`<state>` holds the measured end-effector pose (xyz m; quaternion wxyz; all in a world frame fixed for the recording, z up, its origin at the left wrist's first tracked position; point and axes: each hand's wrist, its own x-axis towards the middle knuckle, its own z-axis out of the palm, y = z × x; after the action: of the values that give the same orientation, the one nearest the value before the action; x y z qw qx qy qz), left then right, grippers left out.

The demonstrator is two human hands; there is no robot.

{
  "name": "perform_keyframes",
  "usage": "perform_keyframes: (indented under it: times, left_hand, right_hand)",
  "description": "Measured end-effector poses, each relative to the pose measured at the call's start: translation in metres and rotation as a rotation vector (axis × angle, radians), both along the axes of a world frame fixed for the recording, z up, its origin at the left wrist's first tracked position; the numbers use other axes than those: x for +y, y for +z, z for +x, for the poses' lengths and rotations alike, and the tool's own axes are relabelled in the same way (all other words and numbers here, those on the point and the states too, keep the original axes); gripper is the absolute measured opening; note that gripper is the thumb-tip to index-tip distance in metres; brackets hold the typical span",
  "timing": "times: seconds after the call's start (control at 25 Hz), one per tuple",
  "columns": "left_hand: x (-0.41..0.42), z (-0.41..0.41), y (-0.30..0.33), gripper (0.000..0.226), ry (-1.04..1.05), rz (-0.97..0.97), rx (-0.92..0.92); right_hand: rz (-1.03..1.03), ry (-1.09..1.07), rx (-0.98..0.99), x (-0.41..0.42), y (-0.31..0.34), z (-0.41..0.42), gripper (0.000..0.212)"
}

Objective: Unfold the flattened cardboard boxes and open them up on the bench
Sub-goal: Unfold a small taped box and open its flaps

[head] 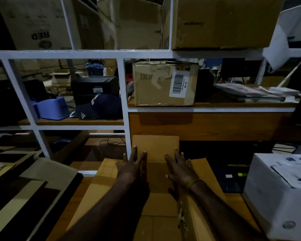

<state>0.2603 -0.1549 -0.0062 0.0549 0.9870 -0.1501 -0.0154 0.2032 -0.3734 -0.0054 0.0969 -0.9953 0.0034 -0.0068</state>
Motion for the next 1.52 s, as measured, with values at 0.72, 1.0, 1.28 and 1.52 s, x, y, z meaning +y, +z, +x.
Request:
perform_keyframes:
  times: [0.72, 1.0, 1.28, 1.52]
  left_hand:
    - [0.015, -0.021, -0.019, 0.087, 0.000, 0.095, 0.039]
    - [0.031, -0.049, -0.016, 0.088, 0.002, 0.058, 0.085]
    - [0.063, -0.095, -0.016, 0.096, -0.043, 0.033, 0.118]
    - [0.082, -0.151, -0.024, 0.090, 0.002, -0.071, 0.090]
  right_hand:
    - [-0.047, -0.067, -0.029, 0.001, -0.028, -0.007, 0.073]
    - [-0.025, -0.089, -0.035, 0.020, -0.027, -0.041, 0.070]
    - [0.010, -0.178, 0.077, 0.037, -0.020, -0.107, 0.094]
    - [0.024, -0.242, 0.132, 0.058, -0.018, -0.189, 0.096]
